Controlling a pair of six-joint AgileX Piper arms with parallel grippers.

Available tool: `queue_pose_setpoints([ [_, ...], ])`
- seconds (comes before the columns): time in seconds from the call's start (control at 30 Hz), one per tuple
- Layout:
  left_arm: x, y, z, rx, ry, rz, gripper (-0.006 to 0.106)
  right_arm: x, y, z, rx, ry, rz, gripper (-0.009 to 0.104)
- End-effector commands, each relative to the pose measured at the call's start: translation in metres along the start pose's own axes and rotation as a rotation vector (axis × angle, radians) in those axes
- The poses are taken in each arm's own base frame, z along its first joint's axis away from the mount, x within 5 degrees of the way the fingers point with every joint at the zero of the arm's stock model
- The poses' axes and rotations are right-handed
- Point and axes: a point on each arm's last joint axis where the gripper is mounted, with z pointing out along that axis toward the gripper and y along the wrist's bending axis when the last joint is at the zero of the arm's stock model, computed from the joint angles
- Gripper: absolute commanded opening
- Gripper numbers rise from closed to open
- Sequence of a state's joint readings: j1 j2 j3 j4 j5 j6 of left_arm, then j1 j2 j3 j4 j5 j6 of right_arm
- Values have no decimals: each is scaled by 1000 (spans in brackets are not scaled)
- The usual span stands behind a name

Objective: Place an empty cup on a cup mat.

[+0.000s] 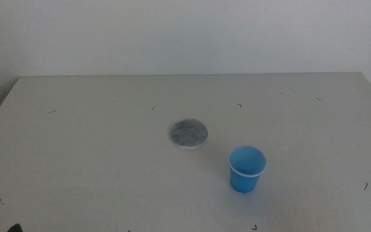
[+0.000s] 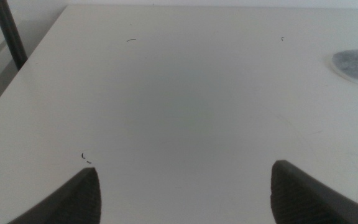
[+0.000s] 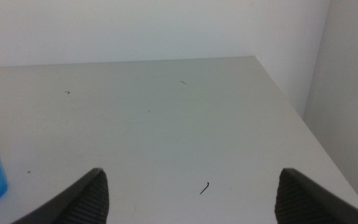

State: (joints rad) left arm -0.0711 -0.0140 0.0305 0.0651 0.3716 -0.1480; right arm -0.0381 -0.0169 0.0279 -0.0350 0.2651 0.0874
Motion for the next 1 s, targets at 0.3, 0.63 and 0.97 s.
queue_pose_setpoints([
  [0.3, -8, -1, -2, 11, -84, -11, 105, -10, 0, -2, -2, -103, 3, 85],
  [0.63, -8, -1, -2, 11, -84, -11, 105, -47, 2, -3, -2, -105, 51, 85],
  [0.97, -8, -1, -2, 11, -84, -11, 105, -108, 4, 11, 22, 48, 120, 85],
])
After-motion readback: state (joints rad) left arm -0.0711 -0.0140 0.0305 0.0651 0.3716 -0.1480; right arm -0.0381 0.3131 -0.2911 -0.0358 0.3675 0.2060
